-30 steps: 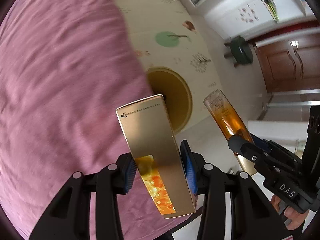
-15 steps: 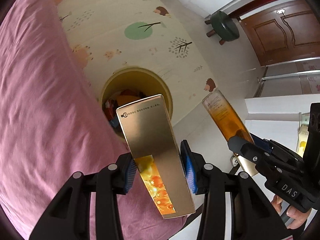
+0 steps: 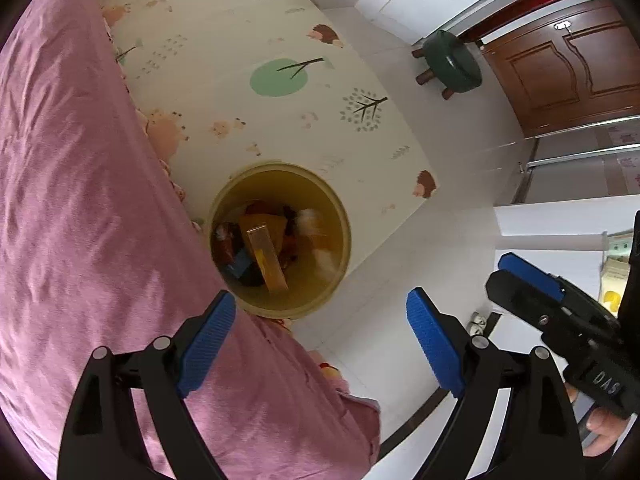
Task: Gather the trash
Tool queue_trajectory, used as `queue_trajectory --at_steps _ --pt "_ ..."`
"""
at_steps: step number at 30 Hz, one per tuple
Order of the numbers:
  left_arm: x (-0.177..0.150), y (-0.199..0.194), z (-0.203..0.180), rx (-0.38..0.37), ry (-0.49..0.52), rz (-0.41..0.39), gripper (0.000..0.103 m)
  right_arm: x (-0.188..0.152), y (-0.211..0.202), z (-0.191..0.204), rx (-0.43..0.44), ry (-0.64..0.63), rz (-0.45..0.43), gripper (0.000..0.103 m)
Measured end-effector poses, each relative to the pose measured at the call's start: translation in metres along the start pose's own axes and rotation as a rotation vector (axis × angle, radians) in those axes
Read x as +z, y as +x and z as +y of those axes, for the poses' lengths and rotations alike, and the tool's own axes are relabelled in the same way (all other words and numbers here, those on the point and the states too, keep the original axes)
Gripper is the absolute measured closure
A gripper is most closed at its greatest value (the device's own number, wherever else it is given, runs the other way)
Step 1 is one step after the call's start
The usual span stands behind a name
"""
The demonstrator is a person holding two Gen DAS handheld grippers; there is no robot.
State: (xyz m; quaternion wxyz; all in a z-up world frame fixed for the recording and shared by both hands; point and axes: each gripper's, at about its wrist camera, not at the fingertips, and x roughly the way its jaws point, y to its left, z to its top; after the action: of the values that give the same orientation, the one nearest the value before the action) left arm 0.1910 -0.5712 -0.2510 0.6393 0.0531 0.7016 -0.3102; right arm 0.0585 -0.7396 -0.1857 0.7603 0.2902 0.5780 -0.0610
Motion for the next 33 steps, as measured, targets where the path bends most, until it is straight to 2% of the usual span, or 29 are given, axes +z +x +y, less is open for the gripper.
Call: queue_trajectory --at_steps 11,18,24,33 --pt "-0.015 -0.012 0.009 -0.001 -0.01 -0.015 0.016 -0.006 0.001 0.02 0.002 -0.021 0.025 0.054" --pt "-0.034 -0.04 0.024 0.005 -0.04 -0.062 0.016 -0.012 -0.015 0.038 0.013 -0.049 0.021 0.054" --pt "-0.066 -0.079 0.046 0.044 -0.07 -0.124 0.014 -0.029 -0.019 0.079 0.028 -0.129 0.041 0.054" --pt "-0.128 -0.123 0.102 0.1 -0.159 -0.169 0.013 -0.071 -0.006 0.153 0.063 -0.242 0.089 0.054"
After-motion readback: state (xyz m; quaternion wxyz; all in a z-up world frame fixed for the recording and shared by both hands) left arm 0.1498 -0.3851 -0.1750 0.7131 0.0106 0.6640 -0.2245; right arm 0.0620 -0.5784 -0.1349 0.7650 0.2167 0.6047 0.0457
